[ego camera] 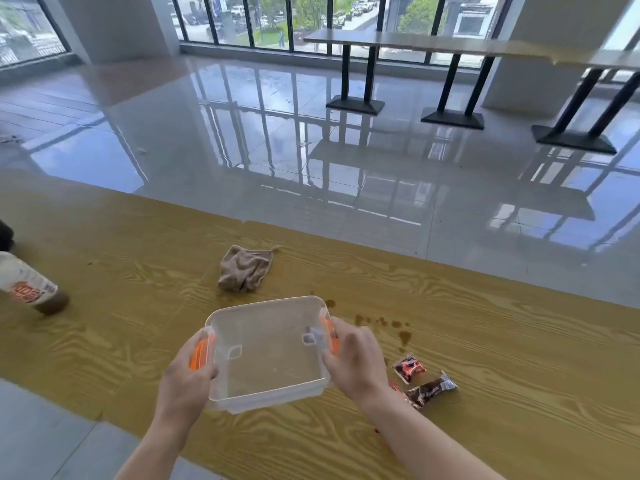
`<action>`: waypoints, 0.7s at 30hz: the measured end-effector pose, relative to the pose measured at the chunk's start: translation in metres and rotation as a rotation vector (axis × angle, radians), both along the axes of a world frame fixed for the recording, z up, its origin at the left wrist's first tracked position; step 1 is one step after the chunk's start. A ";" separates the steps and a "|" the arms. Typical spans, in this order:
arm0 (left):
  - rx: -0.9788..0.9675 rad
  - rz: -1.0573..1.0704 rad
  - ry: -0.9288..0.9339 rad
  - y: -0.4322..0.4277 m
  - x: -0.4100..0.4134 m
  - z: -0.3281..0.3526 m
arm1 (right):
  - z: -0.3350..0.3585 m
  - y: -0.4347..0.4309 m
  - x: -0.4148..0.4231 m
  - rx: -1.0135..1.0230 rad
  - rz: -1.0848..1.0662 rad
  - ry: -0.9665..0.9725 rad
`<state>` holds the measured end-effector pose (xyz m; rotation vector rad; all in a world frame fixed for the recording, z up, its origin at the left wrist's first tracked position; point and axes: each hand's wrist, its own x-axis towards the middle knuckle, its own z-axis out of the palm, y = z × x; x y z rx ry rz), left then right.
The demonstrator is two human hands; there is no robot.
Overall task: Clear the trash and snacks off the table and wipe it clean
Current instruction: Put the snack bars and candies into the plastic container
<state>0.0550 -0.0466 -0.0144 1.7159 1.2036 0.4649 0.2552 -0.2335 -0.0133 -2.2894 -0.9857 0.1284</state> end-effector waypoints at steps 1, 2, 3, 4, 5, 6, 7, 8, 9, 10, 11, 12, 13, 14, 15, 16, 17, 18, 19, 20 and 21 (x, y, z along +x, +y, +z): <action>0.004 0.017 0.005 0.006 -0.011 -0.001 | -0.003 0.005 -0.013 0.003 0.003 0.006; 0.013 0.030 0.003 0.011 -0.021 -0.002 | -0.004 0.009 -0.025 0.007 0.010 0.010; 0.022 0.042 0.003 0.017 -0.032 -0.003 | -0.006 0.014 -0.037 0.009 0.026 0.017; 0.030 0.056 0.003 0.023 -0.040 -0.006 | -0.009 0.019 -0.048 0.011 0.038 0.029; 0.032 0.068 0.006 0.028 -0.048 -0.008 | -0.011 0.023 -0.057 0.005 0.042 0.053; 0.032 0.074 0.013 0.033 -0.052 -0.012 | -0.014 0.027 -0.064 -0.010 0.044 0.074; 0.029 0.077 0.015 0.036 -0.055 -0.015 | -0.016 0.030 -0.069 -0.027 0.044 0.083; 0.024 0.077 0.010 0.038 -0.057 -0.018 | -0.018 0.032 -0.072 -0.045 0.042 0.083; 0.023 0.075 0.003 0.040 -0.057 -0.021 | -0.020 0.034 -0.074 -0.062 0.039 0.080; 0.029 0.067 -0.002 0.040 -0.057 -0.022 | -0.021 0.036 -0.075 -0.075 0.031 0.078; 0.035 0.063 -0.009 0.040 -0.057 -0.022 | -0.023 0.038 -0.077 -0.087 0.025 0.077; 0.043 0.063 -0.020 0.041 -0.058 -0.023 | -0.024 0.040 -0.079 -0.096 0.025 0.075; 0.047 0.068 -0.029 0.041 -0.059 -0.024 | -0.024 0.041 -0.081 -0.099 0.028 0.070; 0.048 0.078 -0.029 0.043 -0.062 -0.028 | -0.025 0.043 -0.083 -0.098 0.032 0.062; 0.049 0.083 -0.019 0.043 -0.066 -0.030 | -0.024 0.046 -0.085 -0.099 0.037 0.051; 0.056 0.088 0.002 0.046 -0.071 -0.033 | -0.025 0.049 -0.087 -0.108 0.048 0.036; 0.061 0.087 0.030 0.047 -0.076 -0.035 | -0.025 0.051 -0.089 -0.110 0.059 0.020; 0.073 0.080 0.068 0.046 -0.079 -0.038 | -0.024 0.052 -0.089 -0.104 0.069 0.017; 0.091 0.079 0.110 0.046 -0.082 -0.041 | -0.024 0.053 -0.088 -0.084 0.073 0.024; 0.126 0.076 0.152 0.045 -0.083 -0.039 | -0.024 0.054 -0.083 -0.055 0.060 0.038; 0.185 0.065 0.188 0.043 -0.081 -0.037 | -0.025 0.054 -0.076 -0.025 0.026 0.054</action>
